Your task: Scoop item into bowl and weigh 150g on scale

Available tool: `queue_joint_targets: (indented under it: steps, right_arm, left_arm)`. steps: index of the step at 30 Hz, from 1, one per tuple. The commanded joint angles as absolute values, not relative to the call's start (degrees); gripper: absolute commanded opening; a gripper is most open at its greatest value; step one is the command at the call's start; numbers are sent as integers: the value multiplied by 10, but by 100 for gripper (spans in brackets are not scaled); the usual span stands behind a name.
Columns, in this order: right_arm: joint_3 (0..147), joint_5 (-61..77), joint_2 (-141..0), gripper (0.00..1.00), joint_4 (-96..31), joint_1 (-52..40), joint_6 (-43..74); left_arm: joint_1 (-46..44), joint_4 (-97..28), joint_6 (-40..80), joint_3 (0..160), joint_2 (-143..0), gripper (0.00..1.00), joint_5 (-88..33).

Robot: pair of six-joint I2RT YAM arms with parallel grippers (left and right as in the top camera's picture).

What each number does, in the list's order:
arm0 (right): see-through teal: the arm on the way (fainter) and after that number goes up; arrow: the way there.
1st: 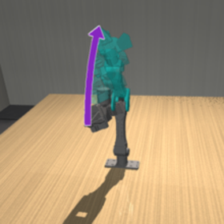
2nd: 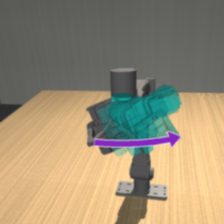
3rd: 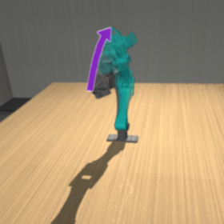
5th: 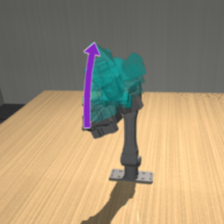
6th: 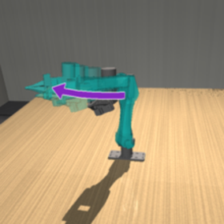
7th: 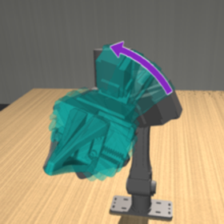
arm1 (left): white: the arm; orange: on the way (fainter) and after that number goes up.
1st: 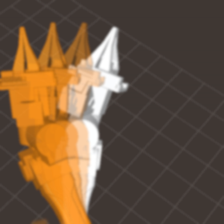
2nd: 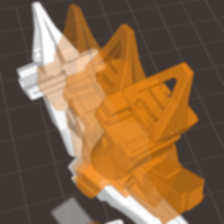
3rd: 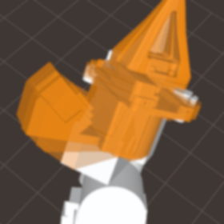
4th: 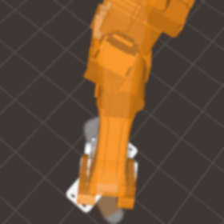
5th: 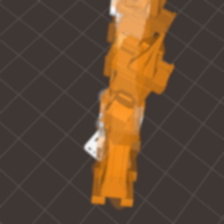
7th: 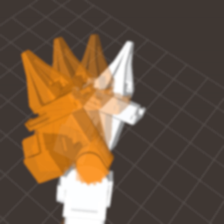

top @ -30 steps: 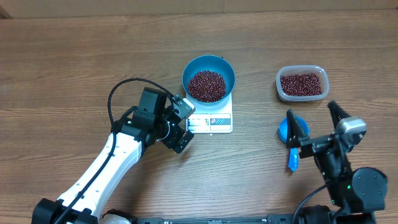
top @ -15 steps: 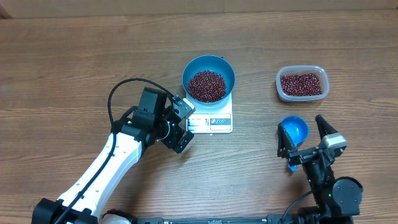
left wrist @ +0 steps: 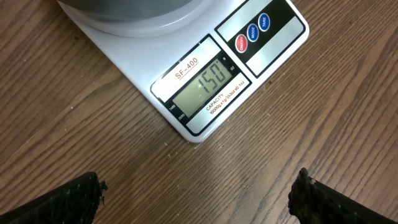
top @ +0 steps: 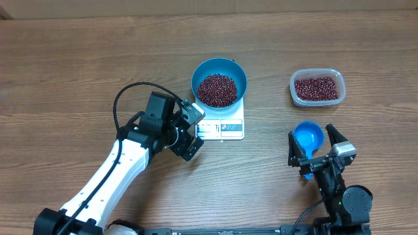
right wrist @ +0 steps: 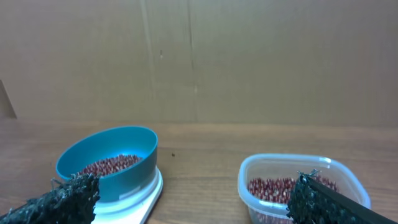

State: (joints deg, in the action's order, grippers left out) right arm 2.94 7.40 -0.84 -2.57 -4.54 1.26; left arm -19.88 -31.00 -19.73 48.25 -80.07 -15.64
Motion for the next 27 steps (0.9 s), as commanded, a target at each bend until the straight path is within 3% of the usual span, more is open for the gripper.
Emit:
queue_joint_targets:
  steps: [1,27]
  right_arm:
    - [17,69,-1,100,-20,-48,10]
    - [4,75,-2,100,-41,-48,36]
  left_arm:
    - [-203,-309,-202,480,-804,100,-161]
    - [-203,-309,-202,480,-804,100,-161]
